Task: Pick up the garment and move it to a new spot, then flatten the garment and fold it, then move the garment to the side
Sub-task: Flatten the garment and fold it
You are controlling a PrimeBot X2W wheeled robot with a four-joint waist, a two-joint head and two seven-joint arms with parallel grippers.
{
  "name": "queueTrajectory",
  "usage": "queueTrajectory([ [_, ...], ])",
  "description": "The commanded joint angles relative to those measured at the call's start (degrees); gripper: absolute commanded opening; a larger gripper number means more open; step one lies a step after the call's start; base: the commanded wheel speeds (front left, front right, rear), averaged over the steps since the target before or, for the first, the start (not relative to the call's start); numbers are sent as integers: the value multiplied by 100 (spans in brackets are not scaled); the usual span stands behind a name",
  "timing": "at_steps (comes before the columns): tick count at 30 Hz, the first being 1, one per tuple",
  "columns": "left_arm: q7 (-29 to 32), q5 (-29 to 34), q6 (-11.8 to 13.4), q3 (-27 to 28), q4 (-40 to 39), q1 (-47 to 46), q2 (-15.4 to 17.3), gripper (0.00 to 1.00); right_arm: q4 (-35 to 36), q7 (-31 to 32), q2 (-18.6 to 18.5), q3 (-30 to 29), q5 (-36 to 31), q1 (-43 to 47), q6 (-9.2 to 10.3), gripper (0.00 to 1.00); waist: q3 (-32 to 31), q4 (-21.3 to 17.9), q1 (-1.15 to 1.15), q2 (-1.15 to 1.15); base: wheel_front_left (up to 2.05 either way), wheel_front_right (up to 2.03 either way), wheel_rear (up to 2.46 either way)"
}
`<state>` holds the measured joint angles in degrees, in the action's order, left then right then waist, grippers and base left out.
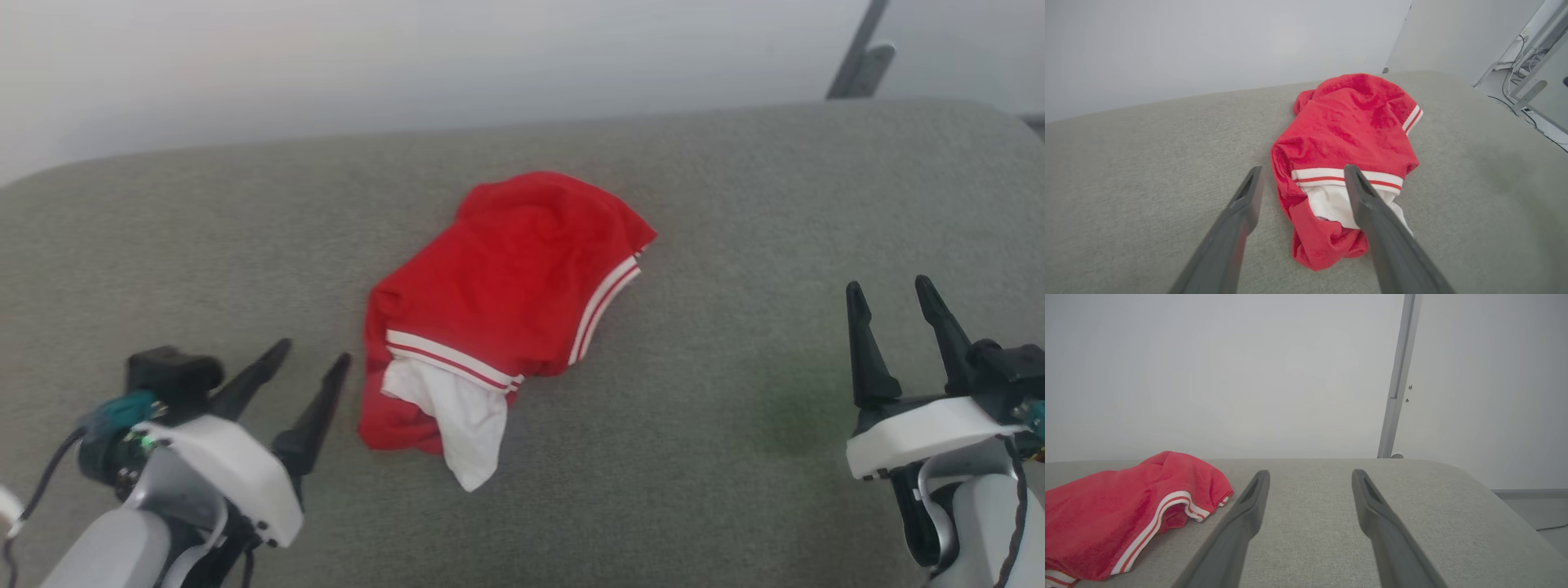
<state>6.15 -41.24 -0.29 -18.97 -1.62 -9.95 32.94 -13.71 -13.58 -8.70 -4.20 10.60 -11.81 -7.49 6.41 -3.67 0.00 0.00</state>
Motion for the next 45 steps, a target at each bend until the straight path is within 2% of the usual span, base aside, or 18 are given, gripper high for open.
queueTrajectory([
  [1, 178, 101, -29, -98, -42, -141, 2, 100, -58, -54, 33, -3, 28, -79, 0, 100, 165, -166, 0, 0, 0, 0, 0],
  [2, 178, 101, -29, -98, -42, -141, 2, 100, -58, -54, 33, -3, 28, -79, 0, 100, 165, -166, 0, 0, 0, 0, 0],
  [10, 1376, 139, 40, -769, -151, -639, -142, 100, -220, -146, 136, 30, 31, -290, 0, 100, 539, -420, 0, 0, 0, 0, 0],
  [15, 1896, 148, 103, -1043, 51, -832, -210, 100, -253, -169, 183, 39, 40, -399, 0, 100, 728, -493, 0, 0, 0, 0, 0],
  [26, 2566, 451, 376, -1399, 496, -1129, -241, 100, -205, -168, 263, 20, -3, -494, 0, 100, 948, -555, 0, 0, 0, 0, 0],
  [27, 2611, 462, 376, -1432, 518, -1143, -241, 85, -202, -169, 265, 18, -7, -502, 0, 100, 958, -556, 0, 0, 0, 0, 0],
  [29, 2645, 460, 385, -1458, 529, -1165, -280, 31, -199, -169, 274, 13, -14, -507, 0, 100, 967, -555, 0, 0, 0, 0, 0],
  [30, 2661, 450, 406, -1452, 531, -1185, -294, 0, -197, -169, 276, 6, -15, -505, 0, 100, 966, -550, 0, 0, 0, 0, 0],
  [35, 2832, 388, 415, -1430, 390, -1214, -155, 0, -211, -170, 273, -44, -44, -455, 0, 100, 922, -482, 0, 0, 0, 0, 0],
  [38, 2933, 355, 517, -1295, 156, -1151, 2, 0, -232, -170, 253, -79, -65, -408, 0, 100, 866, -406, 0, 0, 0, 0, 0],
  [45, 3092, 263, 775, -784, -447, -820, 793, 0, -263, -170, 189, -115, -87, -261, 0, 100, 643, -163, 0, 0, 0, 0, 0],
])
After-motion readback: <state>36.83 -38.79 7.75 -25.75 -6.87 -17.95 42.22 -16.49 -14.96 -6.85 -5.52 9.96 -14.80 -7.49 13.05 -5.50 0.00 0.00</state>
